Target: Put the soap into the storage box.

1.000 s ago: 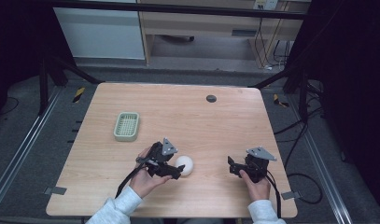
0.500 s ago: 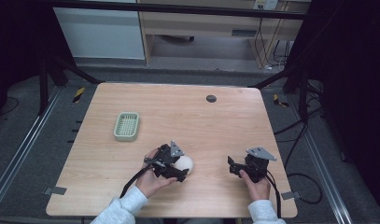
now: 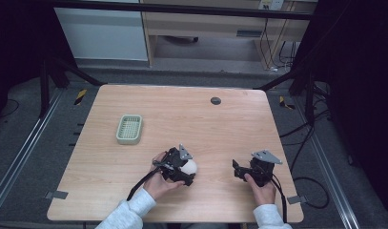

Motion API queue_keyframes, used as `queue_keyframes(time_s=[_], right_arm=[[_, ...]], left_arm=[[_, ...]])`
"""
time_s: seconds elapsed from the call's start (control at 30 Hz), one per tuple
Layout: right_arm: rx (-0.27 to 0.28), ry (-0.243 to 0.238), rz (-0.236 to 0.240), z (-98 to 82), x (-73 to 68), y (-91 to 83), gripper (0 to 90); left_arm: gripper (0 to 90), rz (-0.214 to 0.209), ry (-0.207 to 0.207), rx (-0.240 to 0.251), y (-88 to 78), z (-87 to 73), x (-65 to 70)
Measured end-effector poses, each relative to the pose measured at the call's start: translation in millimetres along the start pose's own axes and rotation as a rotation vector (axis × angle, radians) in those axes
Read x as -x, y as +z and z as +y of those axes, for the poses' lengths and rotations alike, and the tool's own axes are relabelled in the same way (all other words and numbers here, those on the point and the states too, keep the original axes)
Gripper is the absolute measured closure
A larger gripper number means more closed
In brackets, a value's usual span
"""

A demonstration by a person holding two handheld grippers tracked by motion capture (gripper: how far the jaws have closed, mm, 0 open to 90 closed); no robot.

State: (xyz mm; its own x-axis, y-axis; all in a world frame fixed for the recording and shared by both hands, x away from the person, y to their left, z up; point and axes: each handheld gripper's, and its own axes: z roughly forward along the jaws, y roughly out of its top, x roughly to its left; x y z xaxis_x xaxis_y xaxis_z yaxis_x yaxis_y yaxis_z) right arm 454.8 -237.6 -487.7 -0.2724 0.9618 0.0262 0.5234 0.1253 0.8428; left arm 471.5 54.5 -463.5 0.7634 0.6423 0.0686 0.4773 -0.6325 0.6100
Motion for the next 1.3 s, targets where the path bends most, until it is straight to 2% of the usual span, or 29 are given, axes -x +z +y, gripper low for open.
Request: queue_keyframes(time_s=[0.3, 0.57, 1.3], right_arm=[[0.002, 0.002, 0.002, 0.2, -0.1, -0.2, 3.9], [0.002, 0.0, 0.002, 0.2, -0.4, -0.1, 3.9], [-0.001, -0.005, 0.0, 0.2, -1.1, -0.2, 3.9]], left_arm=[[16.1, -0.002, 0.003, -0.024, 11.7, 3.1, 1.0], [18.9, -0.009, 0.025, -0.061, 18.0, 3.8, 1.4], [23.4, -0.021, 0.01, -0.089, 25.8, 4.3, 1.0]])
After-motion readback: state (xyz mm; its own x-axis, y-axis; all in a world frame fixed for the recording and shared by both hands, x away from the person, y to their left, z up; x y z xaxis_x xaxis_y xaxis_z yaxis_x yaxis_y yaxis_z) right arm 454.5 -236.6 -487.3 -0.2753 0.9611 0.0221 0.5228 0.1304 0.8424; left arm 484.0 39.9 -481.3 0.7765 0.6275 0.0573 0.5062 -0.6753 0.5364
